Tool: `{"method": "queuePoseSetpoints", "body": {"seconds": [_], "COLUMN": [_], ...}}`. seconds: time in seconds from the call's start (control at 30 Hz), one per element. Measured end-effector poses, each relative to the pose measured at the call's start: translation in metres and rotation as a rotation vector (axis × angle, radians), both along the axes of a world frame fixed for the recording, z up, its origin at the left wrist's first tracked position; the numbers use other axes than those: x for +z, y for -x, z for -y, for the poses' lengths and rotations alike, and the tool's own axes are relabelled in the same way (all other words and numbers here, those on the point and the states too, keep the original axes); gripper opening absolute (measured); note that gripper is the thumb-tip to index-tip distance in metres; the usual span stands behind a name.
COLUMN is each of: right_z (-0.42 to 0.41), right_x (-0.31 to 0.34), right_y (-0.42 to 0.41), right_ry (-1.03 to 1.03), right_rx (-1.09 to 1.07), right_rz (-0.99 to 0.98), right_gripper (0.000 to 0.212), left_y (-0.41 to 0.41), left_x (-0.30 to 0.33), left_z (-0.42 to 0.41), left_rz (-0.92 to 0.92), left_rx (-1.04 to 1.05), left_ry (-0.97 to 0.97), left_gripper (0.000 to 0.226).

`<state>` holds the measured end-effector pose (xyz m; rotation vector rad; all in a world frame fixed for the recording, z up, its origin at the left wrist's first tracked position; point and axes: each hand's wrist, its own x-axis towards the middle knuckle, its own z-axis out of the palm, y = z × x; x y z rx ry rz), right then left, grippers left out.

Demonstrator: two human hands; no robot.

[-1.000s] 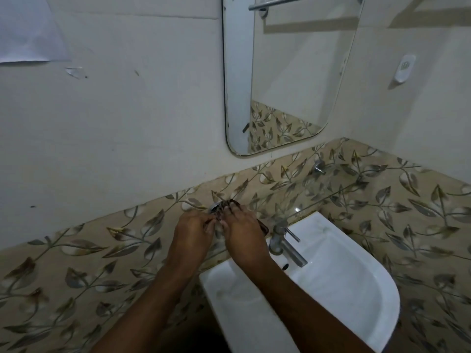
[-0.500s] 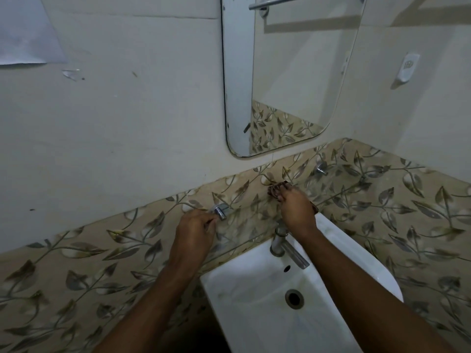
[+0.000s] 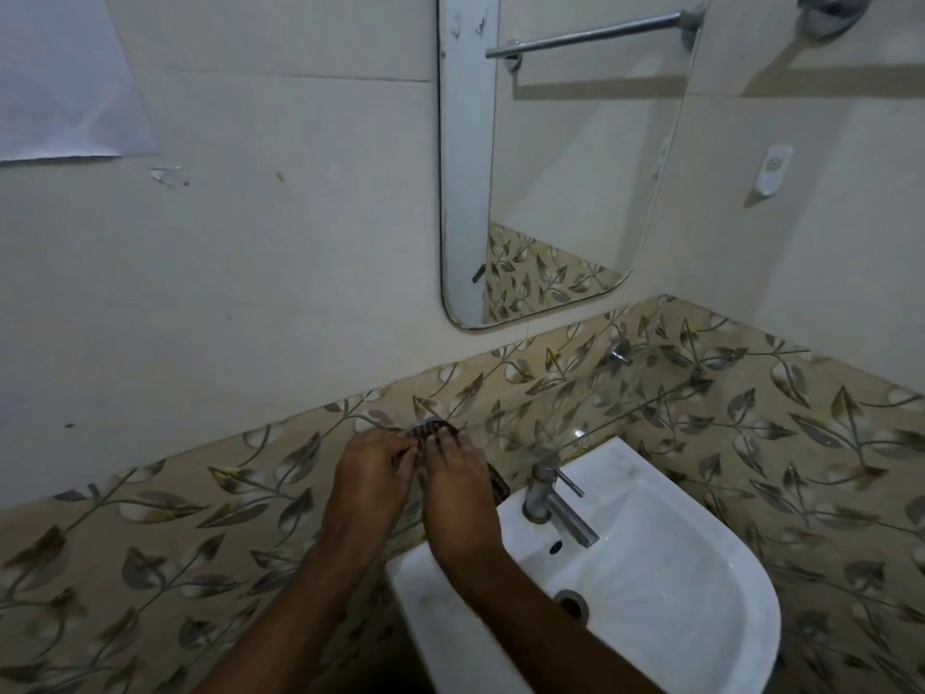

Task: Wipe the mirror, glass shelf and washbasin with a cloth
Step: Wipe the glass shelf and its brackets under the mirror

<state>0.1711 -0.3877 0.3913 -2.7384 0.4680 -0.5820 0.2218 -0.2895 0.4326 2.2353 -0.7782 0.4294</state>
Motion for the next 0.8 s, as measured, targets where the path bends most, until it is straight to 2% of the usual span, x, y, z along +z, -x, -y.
{"method": "queuePoseSetpoints", "body": {"seconds": [0.17,0.27,0.37,0.53,0.63,0.73,0.8], "right_z": [0.031,0.060,0.093,0.146,0.168,0.154,0.126], "right_x": [-0.001,0.001,0.008,0.026,0.028,0.020,0.016], "right_y": [0.006,0.006,0.001,0.013,0.010,-0.002,-0.002], "right_ry": [-0.050,-0.018,-0.079,-0.050,-0.085,-0.104,-0.063], "right_rx": [0.148,0.165,0.093,-0.007,-0.117,-0.297,-0.334], "right_rz": [0.040,0.016,-0.002,0.000,0.020,0.016,0.038], "right_gripper": [0.041,0.042,0.043,0.038,0.035,0.042,0.047], "left_y": [-0.003,-0.004,-0.002,-0.005,-0.007,-0.013,-0.014], "left_x": [0.000,-0.003,-0.002,-0.001,-0.003,-0.008,-0.010], "left_z": [0.001,0.005,0.009,0.001,-0.007,-0.010,-0.010], "left_rz": [0.028,0.028,0.020,-0.008,-0.017,-0.047,-0.068], "left_rx": [-0.015,-0.041,-0.050,-0.038,-0.025,0.012,0.026], "left_ry": [0.008,-0.017,-0.030,0.008,0.005,-0.029,-0.042], "left_gripper": [0.015,0.016,0.015,0.016,0.008,0.008,0.011]}}
